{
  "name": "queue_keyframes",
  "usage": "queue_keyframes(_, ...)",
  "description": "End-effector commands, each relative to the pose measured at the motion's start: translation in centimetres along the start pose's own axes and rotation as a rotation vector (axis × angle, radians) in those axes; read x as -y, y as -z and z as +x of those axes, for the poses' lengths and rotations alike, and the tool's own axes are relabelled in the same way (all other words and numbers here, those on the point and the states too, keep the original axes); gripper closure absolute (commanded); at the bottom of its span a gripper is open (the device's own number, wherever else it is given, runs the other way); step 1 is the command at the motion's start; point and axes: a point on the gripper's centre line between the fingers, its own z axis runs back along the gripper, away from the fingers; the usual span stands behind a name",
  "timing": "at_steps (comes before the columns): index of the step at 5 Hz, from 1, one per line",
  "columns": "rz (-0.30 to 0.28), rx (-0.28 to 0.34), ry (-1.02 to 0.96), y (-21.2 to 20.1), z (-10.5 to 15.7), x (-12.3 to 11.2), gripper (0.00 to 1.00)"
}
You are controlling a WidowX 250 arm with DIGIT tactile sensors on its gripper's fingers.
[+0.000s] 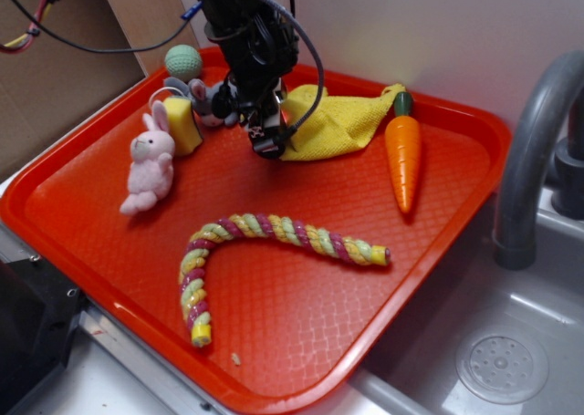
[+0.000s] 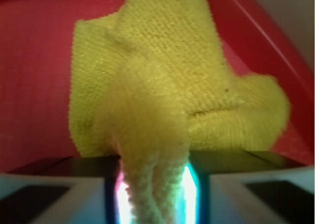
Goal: Grab the yellow cloth.
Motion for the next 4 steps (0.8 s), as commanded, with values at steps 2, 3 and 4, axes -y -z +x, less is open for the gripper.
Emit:
queue_keyframes(2, 0.077, 0.040, -0.387, -15.5, -3.8, 3.6, 1.00)
queue_keyframes(3, 0.058, 0.075, -0.631, -20.8, -4.6, 5.5, 1.00)
queue_keyframes(4, 0.036, 0.079, -0.701, -24.4, -3.6, 5.6, 1.00)
